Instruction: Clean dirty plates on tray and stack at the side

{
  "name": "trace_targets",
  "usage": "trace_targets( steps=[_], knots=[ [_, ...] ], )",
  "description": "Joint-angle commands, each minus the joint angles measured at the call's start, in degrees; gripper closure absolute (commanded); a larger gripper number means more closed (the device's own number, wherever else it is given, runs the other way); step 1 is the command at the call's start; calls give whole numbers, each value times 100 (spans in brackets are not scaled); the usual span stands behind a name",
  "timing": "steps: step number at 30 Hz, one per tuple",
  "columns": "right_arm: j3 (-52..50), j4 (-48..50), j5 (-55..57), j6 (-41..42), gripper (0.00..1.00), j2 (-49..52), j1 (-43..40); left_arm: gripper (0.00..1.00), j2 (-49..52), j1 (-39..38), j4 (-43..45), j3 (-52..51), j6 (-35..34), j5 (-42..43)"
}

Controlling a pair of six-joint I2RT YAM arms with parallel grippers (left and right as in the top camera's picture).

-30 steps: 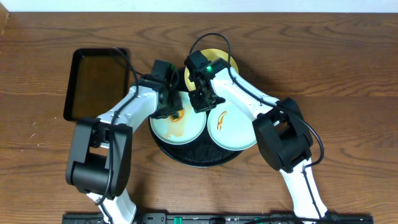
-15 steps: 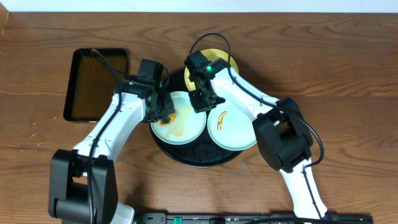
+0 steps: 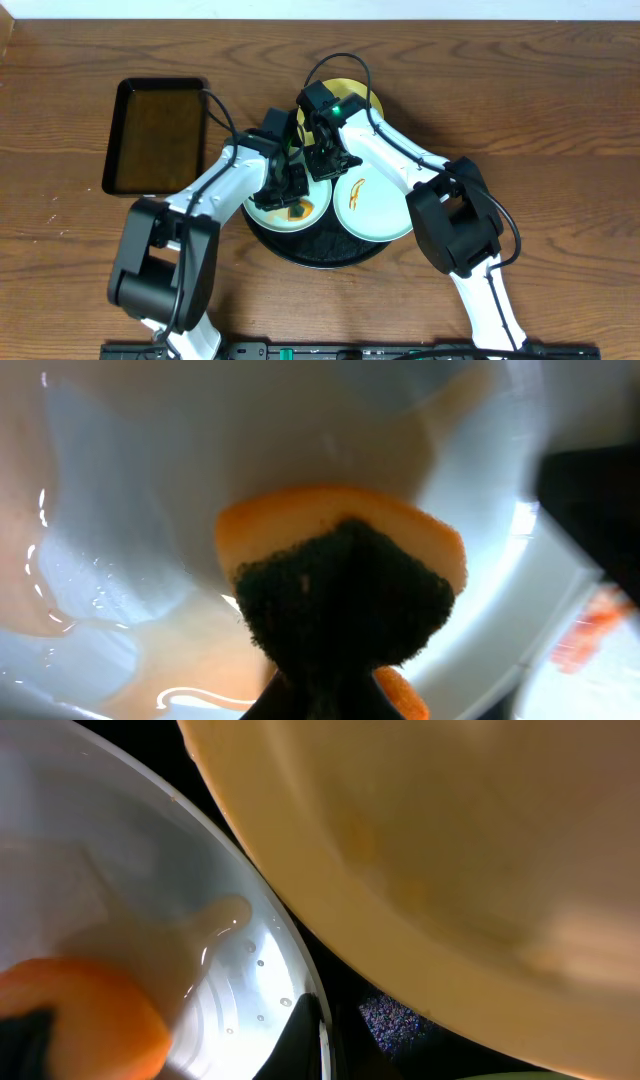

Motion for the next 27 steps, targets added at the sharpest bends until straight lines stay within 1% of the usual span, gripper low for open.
trace_targets(
  steps=[1, 5, 8, 12, 14, 19, 27],
  knots=[
    [-61, -22, 337, 98, 99, 225, 39, 93, 125, 24, -170, -83, -50, -496],
    [-61, -24, 337, 98, 99, 225, 39, 93, 140, 24, -450, -83, -50, -1314],
    [-61, -24, 337, 98, 99, 225, 39, 93, 140, 24, -695, -81, -50, -2227],
    [-61, -22, 337, 98, 99, 225, 39, 93, 70, 24, -994, -7, -83, -3182],
    [-61, -22, 337, 98, 98, 225, 39, 93, -63, 24, -1032, 72, -90, -3327],
    [-61, -17, 337, 98, 99, 225, 39, 93, -651, 24, -1010, 350, -92, -3322],
    [-15, -28, 330, 96, 99, 223, 46, 93, -2072, 24, -898, 511, -94, -3220]
  ],
)
